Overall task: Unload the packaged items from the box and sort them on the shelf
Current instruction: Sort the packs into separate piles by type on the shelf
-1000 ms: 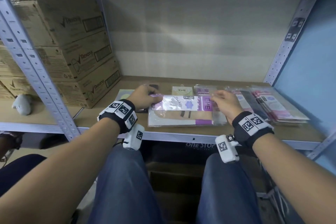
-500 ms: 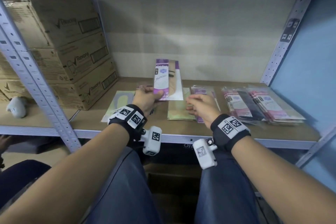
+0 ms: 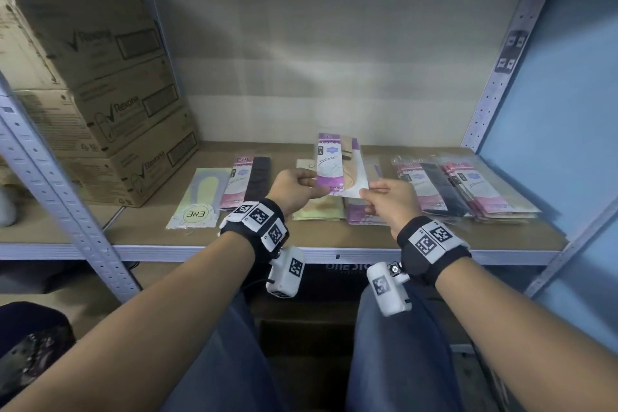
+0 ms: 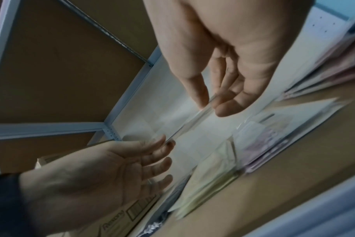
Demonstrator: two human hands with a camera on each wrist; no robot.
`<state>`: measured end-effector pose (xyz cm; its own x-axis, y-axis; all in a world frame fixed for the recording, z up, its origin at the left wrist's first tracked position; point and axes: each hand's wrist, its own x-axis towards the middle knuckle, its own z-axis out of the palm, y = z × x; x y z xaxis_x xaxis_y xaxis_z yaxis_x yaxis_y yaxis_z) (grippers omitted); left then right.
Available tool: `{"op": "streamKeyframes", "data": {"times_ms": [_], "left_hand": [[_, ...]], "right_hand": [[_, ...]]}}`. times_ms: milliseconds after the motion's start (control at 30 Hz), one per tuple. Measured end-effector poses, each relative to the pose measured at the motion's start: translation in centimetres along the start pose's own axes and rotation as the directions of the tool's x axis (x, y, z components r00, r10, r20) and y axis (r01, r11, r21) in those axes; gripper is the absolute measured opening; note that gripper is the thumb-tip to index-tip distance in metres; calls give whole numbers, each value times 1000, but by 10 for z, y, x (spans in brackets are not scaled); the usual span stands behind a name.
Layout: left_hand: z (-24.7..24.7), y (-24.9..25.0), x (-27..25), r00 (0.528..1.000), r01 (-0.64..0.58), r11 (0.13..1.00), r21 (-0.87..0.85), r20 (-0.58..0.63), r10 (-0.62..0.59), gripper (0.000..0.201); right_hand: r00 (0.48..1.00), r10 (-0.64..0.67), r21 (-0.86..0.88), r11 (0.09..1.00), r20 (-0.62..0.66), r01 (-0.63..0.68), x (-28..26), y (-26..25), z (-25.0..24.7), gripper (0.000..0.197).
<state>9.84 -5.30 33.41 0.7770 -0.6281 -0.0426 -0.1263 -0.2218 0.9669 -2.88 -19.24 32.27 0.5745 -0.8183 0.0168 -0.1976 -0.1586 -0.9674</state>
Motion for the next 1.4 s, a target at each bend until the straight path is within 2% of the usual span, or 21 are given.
{"op": "streamKeyframes", "data": {"times_ms": [100,200,300,367,500,567,633,733,833,933,1033,1167,1267,1400], "left_hand": [[20,0,2,997,-75,975,212,6,75,55],[41,-1,3,995,-104,940,326,37,97,58],[59,-3,4,992,-124,902,413,53,112,34],[69,-6,7,992,-128,870,476,71,108,28],[81,-10,11,992,-128,810,572,70,107,30],[83,-12,10,991,-134,748,650,73,114,33],[84,-14,9,992,-126,696,707,79,99,28],[84,-19,8,992,-125,637,760,91,86,30],[83,-22,9,987,-160,592,790,108,123,32],[79,-20,10,980,-195,624,756,124,156,30],[69,-17,12,977,-208,682,701,118,177,27],[47,-13,15,974,-220,702,677,111,199,42],[23,-13,15,975,-203,700,684,74,211,45],[-17,-16,11,986,-127,731,670,5,167,46]], "right_hand": [[998,-39,-158,987,-53,31,5,10,-13,31],[993,-85,-290,955,-77,59,9,17,-24,29],[993,-98,-388,920,-73,63,10,23,-35,32],[993,-88,-444,895,-77,45,12,28,-41,30],[995,-75,-520,854,-64,31,14,36,-44,26],[996,-73,-563,826,-45,35,15,38,-44,21],[997,-67,-601,799,-36,32,15,40,-44,21],[998,-68,-633,773,-19,41,14,41,-42,19],[997,-78,-661,748,2,59,13,41,-42,18],[996,-93,-646,759,11,78,11,38,-42,21],[987,-153,-644,750,57,153,9,32,-40,31],[957,-246,-643,710,155,287,3,17,-28,31],[944,-257,-639,695,206,329,0,6,-14,37],[925,-260,-623,684,277,379,-2,-5,12,32]]}}
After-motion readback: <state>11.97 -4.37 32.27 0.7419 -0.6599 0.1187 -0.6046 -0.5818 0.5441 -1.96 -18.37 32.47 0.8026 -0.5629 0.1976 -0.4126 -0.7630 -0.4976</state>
